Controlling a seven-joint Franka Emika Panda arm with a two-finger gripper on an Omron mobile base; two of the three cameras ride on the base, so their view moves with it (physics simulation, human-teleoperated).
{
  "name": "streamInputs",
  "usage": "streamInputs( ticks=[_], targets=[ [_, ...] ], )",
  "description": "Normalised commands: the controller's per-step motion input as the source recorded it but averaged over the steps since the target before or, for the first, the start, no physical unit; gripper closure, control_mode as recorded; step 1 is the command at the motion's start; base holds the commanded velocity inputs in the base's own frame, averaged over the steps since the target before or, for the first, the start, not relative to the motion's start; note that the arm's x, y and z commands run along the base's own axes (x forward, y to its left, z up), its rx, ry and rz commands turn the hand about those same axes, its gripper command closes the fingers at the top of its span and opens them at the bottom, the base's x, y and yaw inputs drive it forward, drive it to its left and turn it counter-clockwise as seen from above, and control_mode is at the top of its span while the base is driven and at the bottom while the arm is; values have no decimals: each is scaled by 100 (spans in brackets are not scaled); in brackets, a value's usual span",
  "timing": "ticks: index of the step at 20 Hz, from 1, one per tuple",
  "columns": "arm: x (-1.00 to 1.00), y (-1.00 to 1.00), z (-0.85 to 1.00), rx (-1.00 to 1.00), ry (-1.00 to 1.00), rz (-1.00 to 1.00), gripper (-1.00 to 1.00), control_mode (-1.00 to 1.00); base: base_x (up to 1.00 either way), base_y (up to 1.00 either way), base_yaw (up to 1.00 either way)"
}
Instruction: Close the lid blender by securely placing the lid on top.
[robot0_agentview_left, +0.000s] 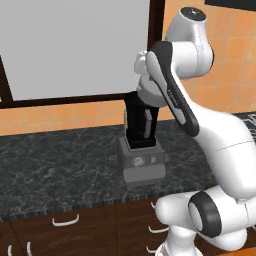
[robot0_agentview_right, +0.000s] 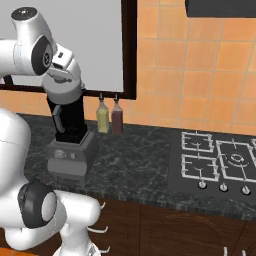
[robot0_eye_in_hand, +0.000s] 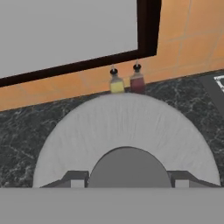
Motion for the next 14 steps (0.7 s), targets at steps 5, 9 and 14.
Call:
streamInputs(
  ticks=[5, 9, 14],
  targets=[
    [51, 28, 7, -1, 2, 2, 100, -100, 0, 0, 0],
    [41, 0, -1, 0, 1, 8, 100, -100, 0, 0, 0],
    [45, 0, 0, 0, 6, 8, 100, -100, 0, 0, 0]
  ],
)
